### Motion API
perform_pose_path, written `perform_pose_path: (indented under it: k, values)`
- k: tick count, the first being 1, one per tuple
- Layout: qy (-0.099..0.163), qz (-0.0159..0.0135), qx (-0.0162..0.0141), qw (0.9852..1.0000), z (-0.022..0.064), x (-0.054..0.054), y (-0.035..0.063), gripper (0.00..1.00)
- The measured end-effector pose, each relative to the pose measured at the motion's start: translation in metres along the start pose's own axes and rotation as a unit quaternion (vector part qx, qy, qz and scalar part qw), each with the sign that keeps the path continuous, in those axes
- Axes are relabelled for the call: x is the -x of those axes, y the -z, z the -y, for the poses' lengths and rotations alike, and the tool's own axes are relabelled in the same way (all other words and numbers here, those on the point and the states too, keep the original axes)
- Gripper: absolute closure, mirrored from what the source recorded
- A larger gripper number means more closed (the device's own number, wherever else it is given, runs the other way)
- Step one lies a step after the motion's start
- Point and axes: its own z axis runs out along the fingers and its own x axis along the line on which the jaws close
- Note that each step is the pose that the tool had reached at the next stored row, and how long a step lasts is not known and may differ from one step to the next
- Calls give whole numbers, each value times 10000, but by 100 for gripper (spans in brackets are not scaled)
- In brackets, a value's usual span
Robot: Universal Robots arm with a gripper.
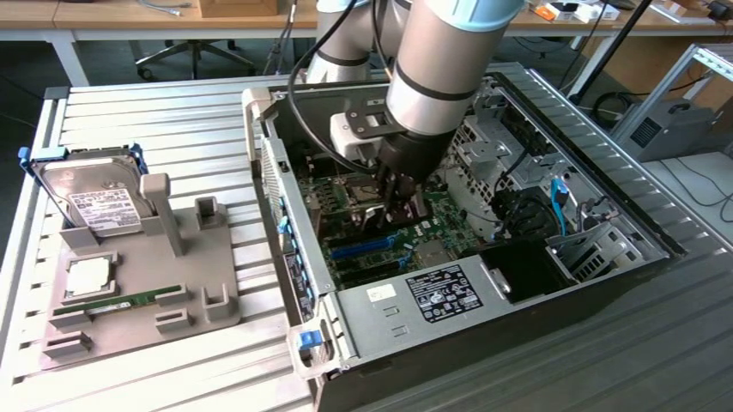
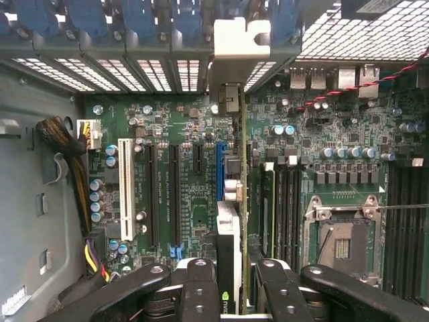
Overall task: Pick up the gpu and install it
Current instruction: 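Insert the gpu into the slot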
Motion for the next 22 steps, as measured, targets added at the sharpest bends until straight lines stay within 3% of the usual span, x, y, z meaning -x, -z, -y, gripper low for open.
perform_pose_path:
  k: [22]
  values:
    - [-1, -1, 1, 10000, -59, -29, -11, 73]
